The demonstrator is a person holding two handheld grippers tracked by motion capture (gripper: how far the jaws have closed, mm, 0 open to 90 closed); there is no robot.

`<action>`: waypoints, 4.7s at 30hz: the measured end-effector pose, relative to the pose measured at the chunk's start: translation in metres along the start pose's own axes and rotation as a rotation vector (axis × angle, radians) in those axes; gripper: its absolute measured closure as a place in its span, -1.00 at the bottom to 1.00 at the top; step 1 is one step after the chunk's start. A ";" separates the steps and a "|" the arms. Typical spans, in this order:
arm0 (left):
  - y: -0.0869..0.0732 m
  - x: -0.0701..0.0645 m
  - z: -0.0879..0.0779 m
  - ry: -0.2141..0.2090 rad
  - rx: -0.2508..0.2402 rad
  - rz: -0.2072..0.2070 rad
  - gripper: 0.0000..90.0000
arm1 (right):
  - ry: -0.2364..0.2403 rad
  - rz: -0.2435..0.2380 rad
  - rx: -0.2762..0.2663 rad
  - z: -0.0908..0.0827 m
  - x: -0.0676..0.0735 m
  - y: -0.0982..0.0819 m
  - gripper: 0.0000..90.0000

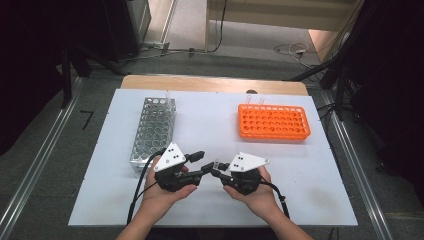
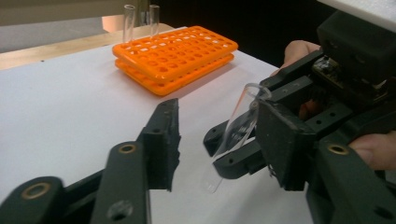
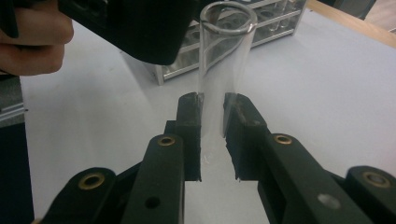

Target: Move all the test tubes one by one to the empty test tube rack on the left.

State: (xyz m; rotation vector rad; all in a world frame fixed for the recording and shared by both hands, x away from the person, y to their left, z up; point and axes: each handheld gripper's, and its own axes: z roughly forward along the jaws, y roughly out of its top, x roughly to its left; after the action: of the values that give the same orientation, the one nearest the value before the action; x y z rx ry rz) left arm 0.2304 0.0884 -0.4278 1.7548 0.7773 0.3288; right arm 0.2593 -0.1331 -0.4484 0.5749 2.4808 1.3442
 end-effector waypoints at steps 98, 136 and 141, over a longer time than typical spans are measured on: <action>0.055 0.155 -0.012 0.426 -0.149 -0.118 0.69 | -0.109 0.169 -0.088 -0.071 -0.082 -0.062 -1.00; 0.041 0.181 0.019 0.518 -0.003 -0.171 0.69 | -0.116 0.189 -0.103 -0.075 -0.087 -0.063 -1.00; 0.043 0.182 0.021 0.515 0.021 -0.167 0.69 | -0.117 0.192 -0.104 -0.076 -0.087 -0.063 -1.00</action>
State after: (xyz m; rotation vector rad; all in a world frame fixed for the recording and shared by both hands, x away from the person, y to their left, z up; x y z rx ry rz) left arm 0.3915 0.1844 -0.4243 1.6257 1.2887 0.6746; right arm 0.2923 -0.2599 -0.4572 0.8592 2.2954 1.4537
